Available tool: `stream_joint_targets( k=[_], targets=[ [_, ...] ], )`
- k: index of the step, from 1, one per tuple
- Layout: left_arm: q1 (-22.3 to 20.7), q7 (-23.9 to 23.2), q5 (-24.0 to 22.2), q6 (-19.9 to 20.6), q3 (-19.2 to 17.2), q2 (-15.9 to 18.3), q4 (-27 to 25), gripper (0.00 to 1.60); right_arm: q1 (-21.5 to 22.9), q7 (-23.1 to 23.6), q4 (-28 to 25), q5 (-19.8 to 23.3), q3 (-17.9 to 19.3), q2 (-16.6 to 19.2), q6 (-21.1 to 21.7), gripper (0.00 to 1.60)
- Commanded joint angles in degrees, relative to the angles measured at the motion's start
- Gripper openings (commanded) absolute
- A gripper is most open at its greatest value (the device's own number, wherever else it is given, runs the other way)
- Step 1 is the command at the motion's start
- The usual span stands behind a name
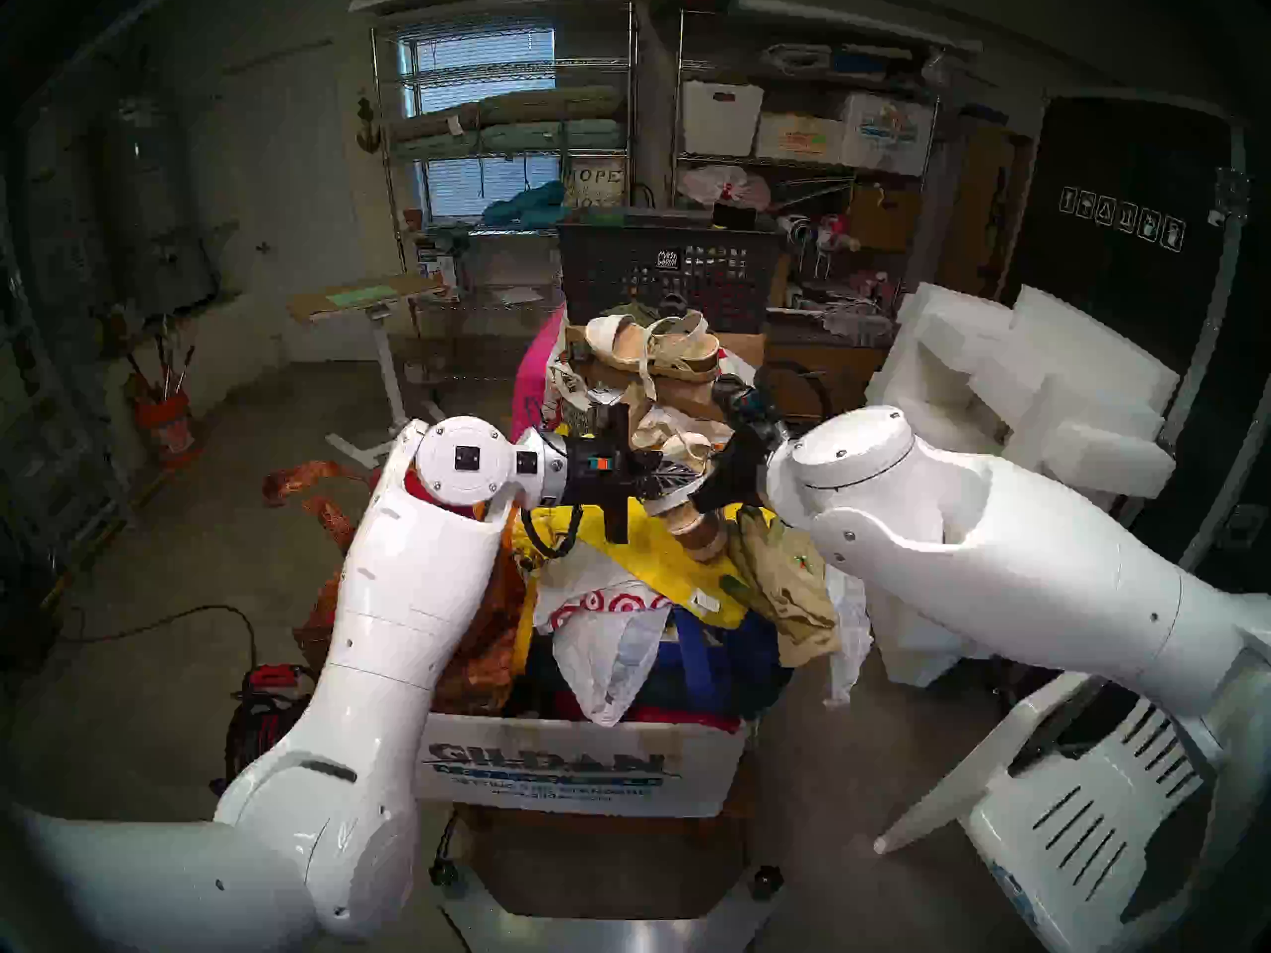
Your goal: Unbuckle a shoe
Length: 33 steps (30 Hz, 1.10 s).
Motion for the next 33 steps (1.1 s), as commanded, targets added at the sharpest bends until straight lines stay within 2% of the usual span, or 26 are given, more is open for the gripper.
stream_joint_targets(
  k=[1, 12, 18, 26, 33],
  targets=[
    [-0.11, 0.47, -0.11, -0.24, 0.63, -0.95, -0.83, 0.00, 2.22, 1.25, -0.78, -1.74, 1.12, 0.22, -0.56, 0.00],
    [-2.19, 7.85, 3.96, -0.40, 0.64, -2.24, 1.45, 0.00, 2.03, 2.51, -1.98, -2.50, 1.00, 1.18, 0.03, 0.00],
    [-2.99, 9.52, 5.33, -0.77, 0.12, -1.73, 2.48, 0.00, 1.86, 3.04, -2.39, -2.83, 1.09, 1.78, -0.02, 0.00],
    [-2.37, 8.47, 5.46, -0.93, -0.63, -1.34, 1.93, 0.00, 1.75, 1.93, -2.06, -3.25, 1.76, 1.51, -1.10, 0.00],
    [-1.99, 7.88, 5.52, -1.42, -0.95, -0.97, 1.73, 0.00, 1.26, -1.74, -2.16, -2.99, 2.72, 1.84, -1.87, 0.00]
  ],
)
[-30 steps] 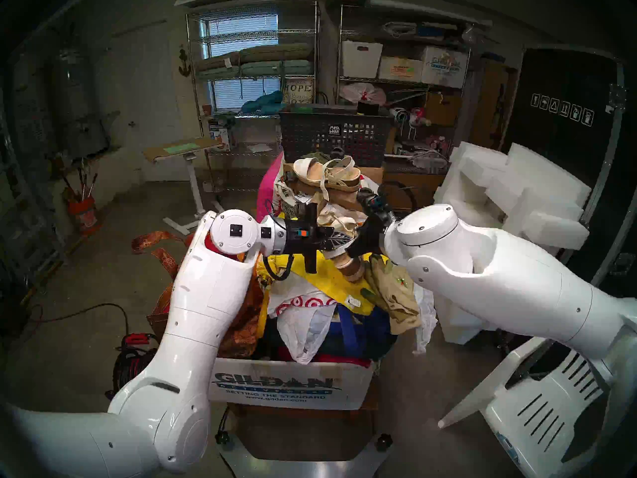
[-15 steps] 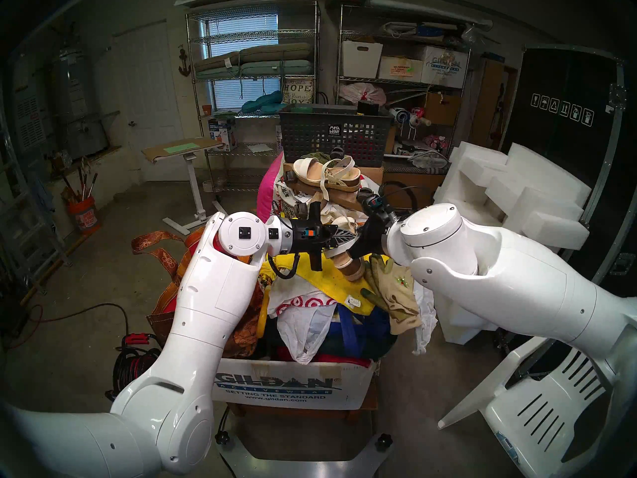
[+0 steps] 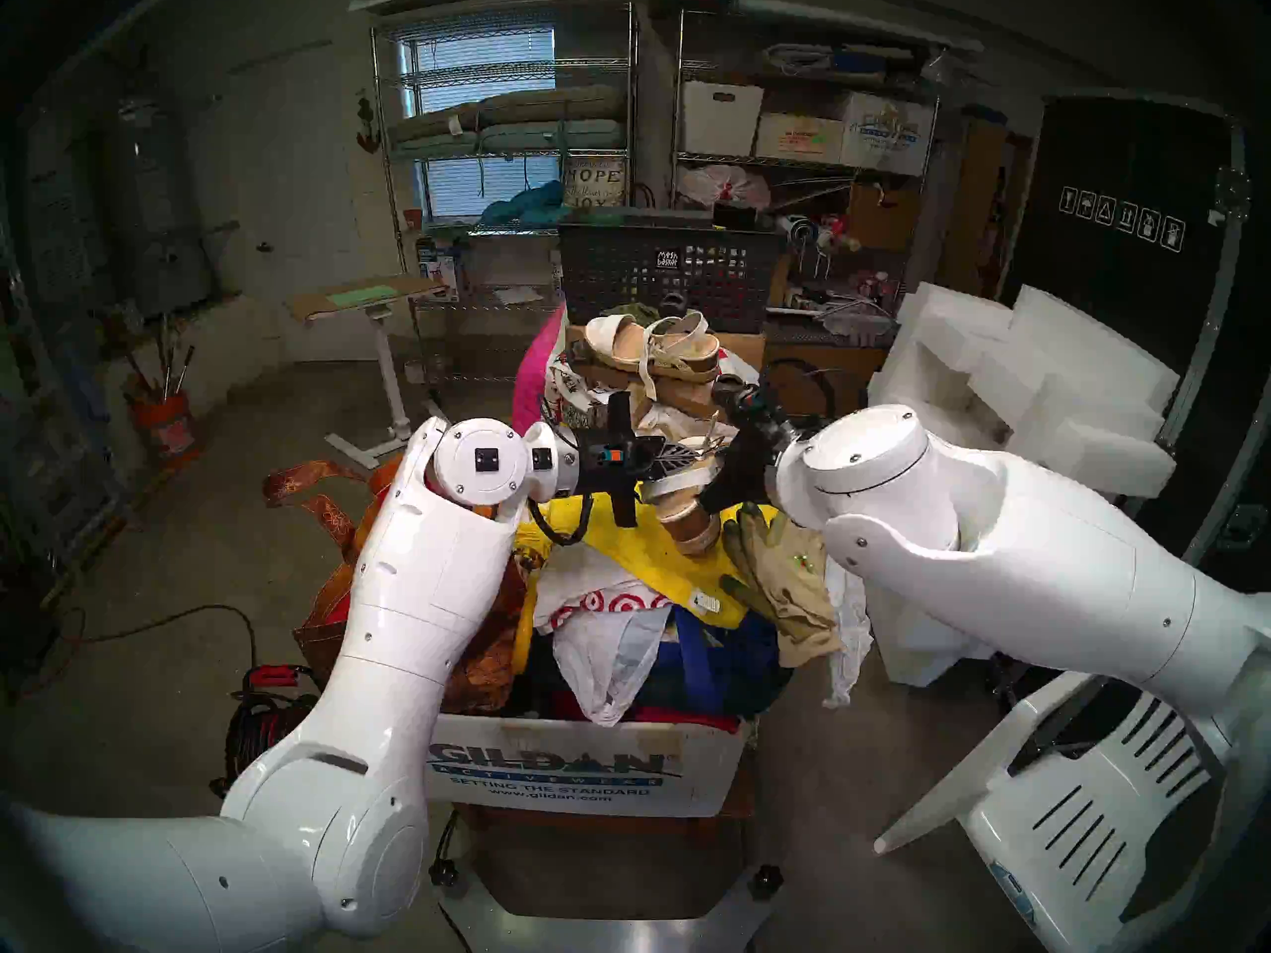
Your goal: Unbuckle a shoe
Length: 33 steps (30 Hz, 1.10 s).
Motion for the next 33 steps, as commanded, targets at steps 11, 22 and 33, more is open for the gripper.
stream_joint_targets(
  k=[11, 22, 33],
  targets=[
    [0.27, -0.88, -0.53, -1.18, -0.83, 1.37, -1.09, 0.00, 0.20, -4.22, -2.01, 2.47, 3.37, 2.41, -1.78, 0.00],
    [-0.75, 1.47, -0.22, -3.61, -0.52, 0.63, 0.05, 0.00, 0.17, 1.47, -2.87, 6.98, 2.79, 3.58, -0.12, 0.00],
    [-2.61, 4.79, 0.33, -6.69, -1.12, -0.28, 2.35, 0.00, -0.88, 3.82, -3.21, 10.23, 2.94, 5.19, -0.27, 0.45]
  ],
)
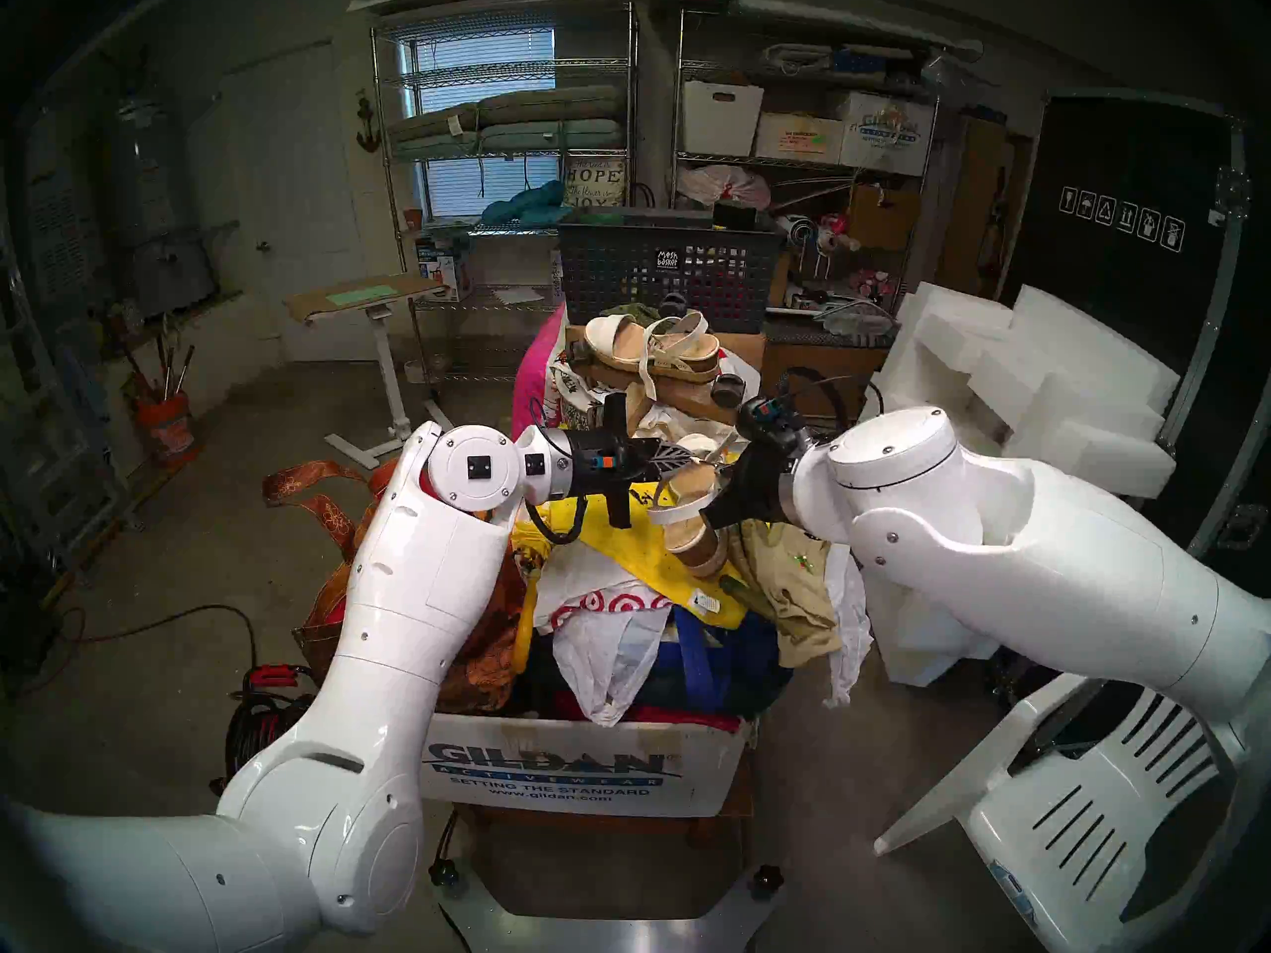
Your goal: Unbuckle a shoe
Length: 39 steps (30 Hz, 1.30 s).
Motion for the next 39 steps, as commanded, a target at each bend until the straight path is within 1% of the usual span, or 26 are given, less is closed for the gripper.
stream_joint_targets(
  k=[1, 2, 3, 6, 8, 12, 14, 16, 20, 21, 22, 27, 30, 35, 39],
  targets=[
    [-2.41, 2.62, -0.13, -1.49, -0.81, -0.61, 0.42, 0.00, 0.59, 1.05, -0.61, 1.76, 1.15, 1.31, 0.17, 0.48],
    [-2.45, 2.68, -0.13, -1.53, -0.95, -0.65, 0.55, 0.00, 0.49, 1.21, -0.48, 1.87, 1.14, 1.33, -0.12, 0.52],
    [-2.50, 2.65, -0.13, -1.77, -1.04, -0.55, 0.69, 0.00, 0.27, 1.75, -0.27, 2.35, 1.27, 1.33, -0.96, 0.52],
    [-2.57, 2.61, -0.19, -2.03, -1.41, -0.41, 0.96, 0.00, 0.44, 2.10, 0.06, 3.18, 1.27, 0.97, -0.52, 0.64],
    [-2.61, 2.48, -0.31, -1.96, -1.76, -0.37, 1.00, 0.00, 0.33, 2.30, 0.31, 4.73, 1.62, 0.92, -0.78, 0.65],
    [-2.53, 1.64, -0.89, -2.16, -2.40, -0.07, 0.68, 0.00, 0.02, 2.04, 0.59, 5.27, 1.50, 1.00, -1.20, 0.71],
    [-2.42, 1.28, -1.07, -2.19, -2.57, 0.02, 0.57, 0.00, -0.19, 0.84, 0.89, 4.62, 1.30, 0.51, -1.92, 0.75],
    [-2.12, 0.83, -1.20, -2.32, -2.71, 0.13, 0.43, 0.00, 0.32, 0.07, 1.40, 3.41, 1.10, -0.19, -1.67, 0.78],
    [-1.39, -0.53, -1.47, -2.61, -2.59, 0.38, 0.04, 0.00, 1.23, -1.27, 2.50, 0.99, 0.93, -2.13, -1.89, 0.77],
    [-1.11, -0.82, -1.53, -2.66, -2.55, 0.39, -0.18, 0.00, 1.31, -1.38, 2.87, 0.95, 1.16, -2.68, -2.51, 0.77],
    [-0.84, -1.07, -1.60, -2.62, -2.60, 0.33, -0.44, 0.00, 1.57, -1.52, 3.22, 0.77, 1.23, -3.18, -2.26, 0.77],
    [0.28, -2.69, -2.30, -2.51, -2.64, -0.12, -2.04, 0.00, 2.35, -0.43, 4.83, -0.09, 1.27, -5.02, -1.95, 0.78],
    [0.47, -3.10, -2.42, -2.44, -2.78, -0.40, -2.52, 0.00, 2.33, 0.63, 4.71, -0.19, 1.08, -5.05, -1.61, 0.78],
    [0.24, -3.37, -2.06, -2.31, -2.97, -0.77, -2.51, 0.00, 2.10, 1.44, 3.80, 0.53, 1.20, -4.30, -0.79, 0.77],
    [0.16, -3.48, -1.81, -2.38, -3.10, -0.98, -2.41, 0.00, 1.94, 1.79, 3.72, 0.18, 1.09, -4.24, -0.72, 0.77]
  ],
)
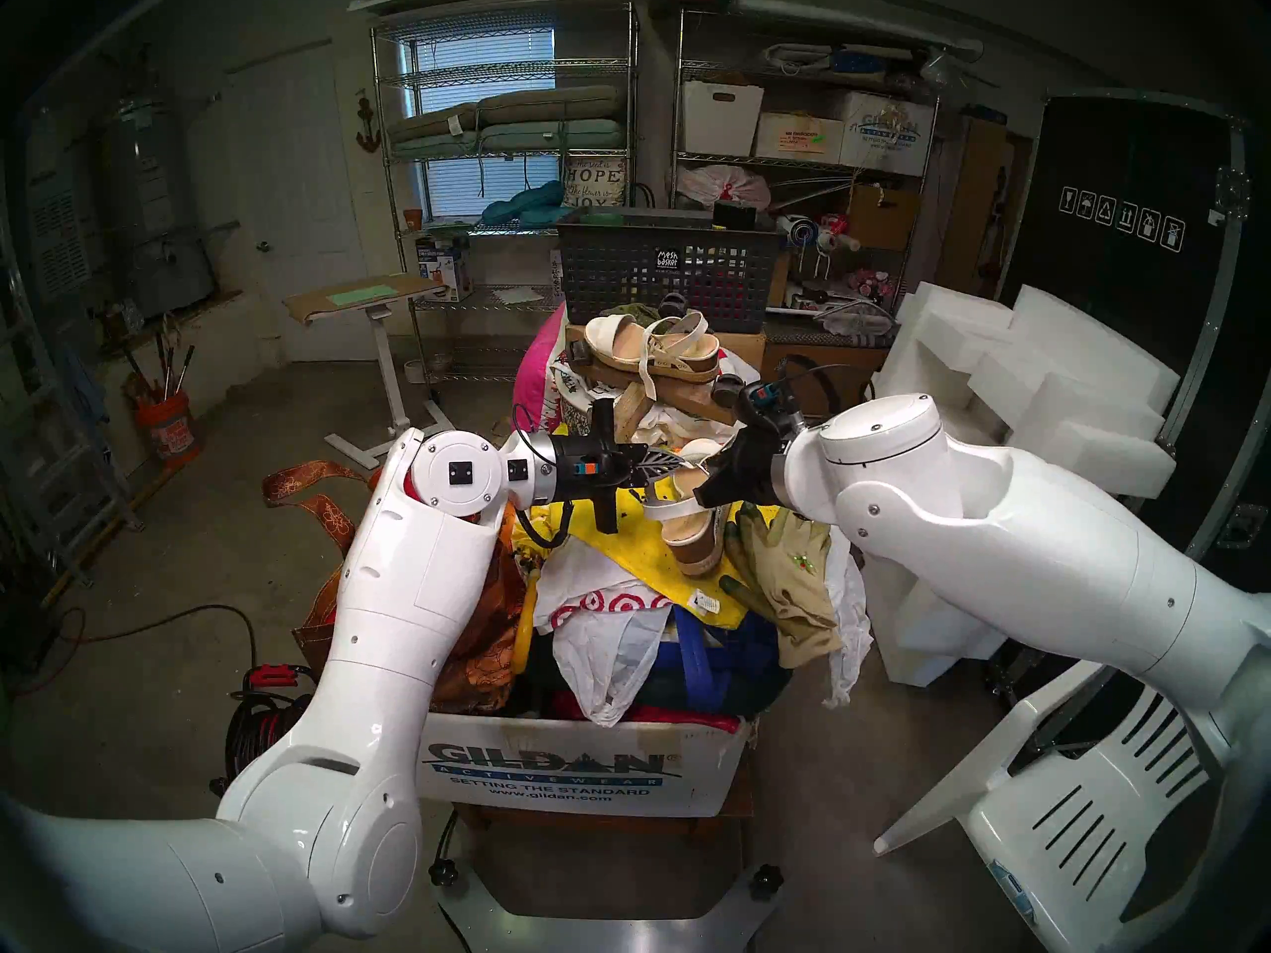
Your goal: Unbuckle a shoe
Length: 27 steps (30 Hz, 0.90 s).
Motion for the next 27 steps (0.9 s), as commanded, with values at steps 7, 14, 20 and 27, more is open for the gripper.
stream_joint_targets(
  k=[7, 14, 20, 27],
  targets=[
    [-1.54, 1.28, 0.30, 0.10, 0.01, -1.35, -0.60, 0.00, 0.85, -1.44, -4.22, 0.42, 1.37, 2.07, 1.82, 0.77],
    [-2.03, 1.56, 0.58, 0.02, 0.05, -1.47, 0.13, 0.00, 0.47, -3.03, -6.52, 1.76, 1.82, 2.81, 2.90, 0.80],
    [-2.36, 1.21, 0.56, 0.49, 0.09, -1.59, 0.59, 0.00, 0.36, -2.96, -5.02, 1.94, 1.46, 2.08, 2.81, 0.82],
    [-2.24, 0.97, 0.47, 0.59, 0.09, -1.54, 0.16, 0.00, 0.93, -2.70, -2.68, 1.00, 0.81, 0.61, 3.56, 0.93]
  ],
)
